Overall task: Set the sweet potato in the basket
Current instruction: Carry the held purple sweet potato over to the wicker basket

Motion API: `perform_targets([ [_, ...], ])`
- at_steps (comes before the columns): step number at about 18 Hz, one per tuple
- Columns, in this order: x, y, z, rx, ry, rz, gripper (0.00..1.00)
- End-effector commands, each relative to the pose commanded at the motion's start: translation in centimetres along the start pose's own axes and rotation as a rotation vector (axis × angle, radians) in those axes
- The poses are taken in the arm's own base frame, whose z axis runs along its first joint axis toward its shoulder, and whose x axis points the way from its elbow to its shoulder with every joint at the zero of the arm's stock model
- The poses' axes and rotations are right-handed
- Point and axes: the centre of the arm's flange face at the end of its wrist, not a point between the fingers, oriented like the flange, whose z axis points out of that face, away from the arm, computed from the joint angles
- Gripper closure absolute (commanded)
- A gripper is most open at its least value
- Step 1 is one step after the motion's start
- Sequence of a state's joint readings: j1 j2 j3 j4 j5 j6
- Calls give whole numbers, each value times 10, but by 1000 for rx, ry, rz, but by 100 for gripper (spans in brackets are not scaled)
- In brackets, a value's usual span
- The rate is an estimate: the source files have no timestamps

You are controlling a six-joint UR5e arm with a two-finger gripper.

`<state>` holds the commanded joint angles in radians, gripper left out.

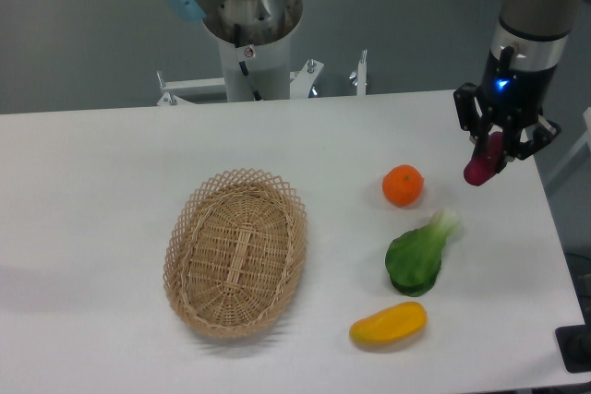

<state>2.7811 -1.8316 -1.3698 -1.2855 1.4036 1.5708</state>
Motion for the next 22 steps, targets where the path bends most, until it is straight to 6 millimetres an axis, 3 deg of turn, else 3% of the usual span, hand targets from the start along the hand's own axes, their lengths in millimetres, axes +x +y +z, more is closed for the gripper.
perform_targets([
  [3,2,2,3,-1,9,-6,70],
  [7,17,-8,-8,2,2,-26,70],
  [12,36,-43,0,14,25,-98,70],
  [14,52,-76,9,15,44,-126,70],
  [22,119,-174,47,36,89,-379,70],
])
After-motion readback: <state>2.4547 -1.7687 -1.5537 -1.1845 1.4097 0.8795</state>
